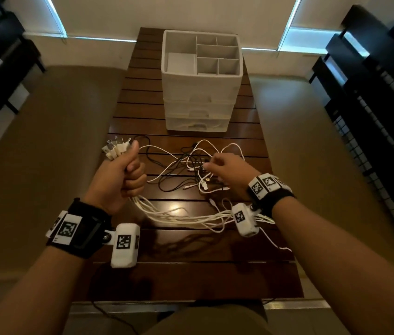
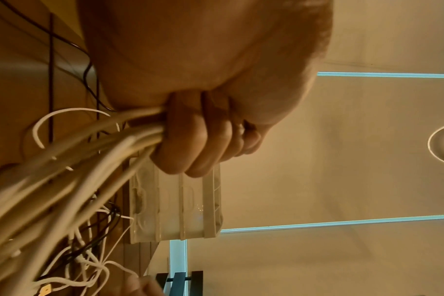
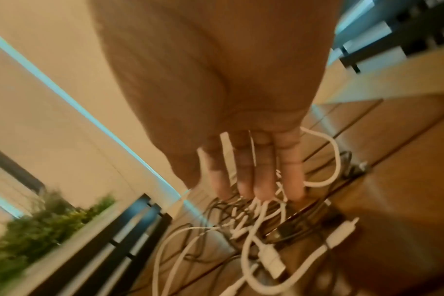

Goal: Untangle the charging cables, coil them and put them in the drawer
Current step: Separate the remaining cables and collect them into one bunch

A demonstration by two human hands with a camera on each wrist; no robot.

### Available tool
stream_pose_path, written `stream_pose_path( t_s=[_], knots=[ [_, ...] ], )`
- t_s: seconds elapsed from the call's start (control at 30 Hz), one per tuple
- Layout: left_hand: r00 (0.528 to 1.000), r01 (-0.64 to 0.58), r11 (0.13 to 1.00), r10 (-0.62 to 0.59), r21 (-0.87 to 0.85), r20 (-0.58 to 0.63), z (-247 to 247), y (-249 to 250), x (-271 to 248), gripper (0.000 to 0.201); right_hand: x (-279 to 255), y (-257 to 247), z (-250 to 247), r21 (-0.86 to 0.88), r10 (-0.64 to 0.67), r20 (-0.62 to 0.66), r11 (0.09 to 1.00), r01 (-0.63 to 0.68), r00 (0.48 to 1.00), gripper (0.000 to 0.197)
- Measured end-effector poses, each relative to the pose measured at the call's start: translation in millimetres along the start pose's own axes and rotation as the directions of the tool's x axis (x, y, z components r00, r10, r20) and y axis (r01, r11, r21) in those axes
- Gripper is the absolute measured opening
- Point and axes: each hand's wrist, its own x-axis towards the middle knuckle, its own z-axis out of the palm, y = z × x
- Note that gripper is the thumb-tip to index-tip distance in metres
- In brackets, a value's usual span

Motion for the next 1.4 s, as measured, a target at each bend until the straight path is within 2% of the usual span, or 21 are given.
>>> stream_pose_path(
  t_s=[0.03, 0.1, 0.17, 0.3, 0.43, 0.47, 0.53, 0.6, 0.63, 0.67, 0.73, 0.8, 0.83, 0.9, 1.0, 1.1, 1.2, 1.27, 1.33, 1.37, 1.4],
  knots=[
    [1.000, 0.013, 1.000, -0.013, -0.001, -0.003, -1, -3, 0, 0.055, 11, 7, 0, -0.103, 0.066, 0.018, 0.993, -0.064, 0.998, 0.035],
    [1.000, 0.027, 1.000, -0.027, -0.008, -0.003, -2, -7, 1, 0.056, 29, 12, 6, -0.324, 0.216, 0.184, 0.934, -0.148, 0.959, 0.031],
    [0.999, 0.032, 0.999, -0.032, -0.017, -0.014, -2, -8, 4, 0.056, 41, 10, 14, -0.438, 0.225, 0.205, 0.892, -0.116, 0.953, 0.029],
    [0.999, 0.031, 0.999, -0.032, -0.021, -0.042, 2, -13, 7, 0.055, 69, -4, 30, -0.310, 0.042, 0.065, 0.951, -0.019, 0.997, 0.023],
    [0.997, 0.042, 0.998, -0.045, -0.041, -0.065, 2, -20, 9, 0.055, 91, -7, 41, -0.106, -0.037, 0.053, 0.993, 0.043, 0.998, 0.014],
    [0.997, 0.041, 0.998, -0.045, -0.047, -0.070, 1, -21, 9, 0.055, 92, -6, 38, -0.044, -0.046, 0.008, 0.998, 0.046, 0.999, 0.011],
    [0.996, 0.042, 0.998, -0.045, -0.045, -0.077, -1, -21, 9, 0.055, 96, 1, 24, 0.022, -0.032, -0.256, 0.999, 0.039, 0.966, 0.008],
    [0.996, 0.044, 0.998, -0.048, -0.048, -0.079, -1, -21, 8, 0.055, 101, 13, 4, 0.073, 0.090, -0.543, 0.996, -0.060, 0.835, 0.026],
    [0.996, 0.041, 0.998, -0.045, -0.048, -0.076, 0, -22, 7, 0.055, 104, 22, -6, 0.119, 0.161, -0.590, 0.987, -0.111, 0.791, 0.041],
    [0.997, 0.037, 0.998, -0.040, -0.045, -0.072, 1, -22, 6, 0.055, 107, 29, -13, 0.171, 0.213, -0.568, 0.975, -0.139, 0.795, 0.055],
    [0.997, 0.039, 0.999, -0.041, -0.032, -0.073, 6, -24, 5, 0.054, 114, 39, -19, 0.286, 0.261, -0.413, 0.947, -0.148, 0.873, 0.073],
    [0.996, 0.047, 0.999, -0.048, -0.021, -0.080, 10, -27, 4, 0.054, 121, 41, -19, 0.393, 0.286, -0.278, 0.905, -0.163, 0.917, 0.060],
    [0.995, 0.054, 0.998, -0.055, -0.019, -0.085, 12, -28, 4, 0.054, 124, 37, -19, 0.408, 0.288, -0.262, 0.898, -0.165, 0.921, 0.041],
    [0.993, 0.067, 0.997, -0.069, -0.023, -0.096, 15, -31, 4, 0.053, 124, 22, -22, 0.391, 0.257, -0.312, 0.912, -0.124, 0.915, 0.012],
    [0.992, 0.070, 0.997, -0.071, -0.018, -0.107, 19, -33, 5, 0.053, 118, -7, -37, 0.407, 0.162, -0.447, 0.913, 0.039, 0.880, 0.020],
    [0.992, 0.056, 0.998, -0.059, -0.025, -0.113, 26, -34, 7, 0.051, 100, -36, -58, 0.324, 0.012, -0.556, 0.924, 0.204, 0.831, 0.024],
    [0.992, 0.036, 0.999, -0.038, -0.024, -0.122, 35, -37, 8, 0.049, 80, -49, -72, 0.151, -0.100, -0.614, 0.959, 0.240, 0.783, 0.030],
    [0.992, 0.029, 0.999, -0.030, -0.016, -0.123, 38, -41, 7, 0.048, 66, -54, -82, 0.086, -0.115, -0.702, 0.966, 0.243, 0.703, 0.030],
    [0.991, 0.025, 1.000, -0.027, -0.012, -0.128, 38, -44, 7, 0.047, 52, -62, -91, 0.116, -0.100, -0.786, 0.946, 0.304, 0.610, 0.028],
    [0.991, 0.027, 1.000, -0.028, -0.008, -0.131, 39, -46, 7, 0.047, 47, -66, -93, 0.135, -0.104, -0.783, 0.934, 0.330, 0.614, 0.028],
    [0.991, 0.029, 1.000, -0.029, -0.004, -0.133, 40, -48, 7, 0.047, 43, -70, -94, 0.141, -0.131, -0.747, 0.927, 0.348, 0.652, 0.027]
  ],
)
